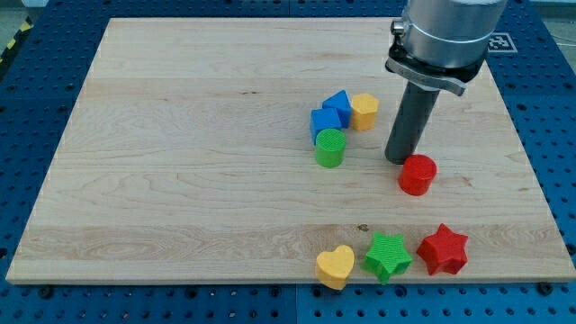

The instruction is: Push the red circle right to the red star

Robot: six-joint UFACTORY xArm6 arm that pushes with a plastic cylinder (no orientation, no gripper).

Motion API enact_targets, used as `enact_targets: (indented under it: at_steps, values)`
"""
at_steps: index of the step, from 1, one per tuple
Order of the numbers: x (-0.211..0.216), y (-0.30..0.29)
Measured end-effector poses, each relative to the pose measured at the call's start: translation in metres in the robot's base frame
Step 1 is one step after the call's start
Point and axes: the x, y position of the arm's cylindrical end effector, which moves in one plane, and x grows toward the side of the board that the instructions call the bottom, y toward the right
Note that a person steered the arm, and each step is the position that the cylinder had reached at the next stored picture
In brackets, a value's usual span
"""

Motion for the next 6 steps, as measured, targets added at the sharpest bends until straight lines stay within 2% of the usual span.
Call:
enact_targets:
  at_steps: [1, 3, 6]
  values:
    - [0.002, -0.017]
    - [0.025, 0.012]
    - [0.009, 0.015]
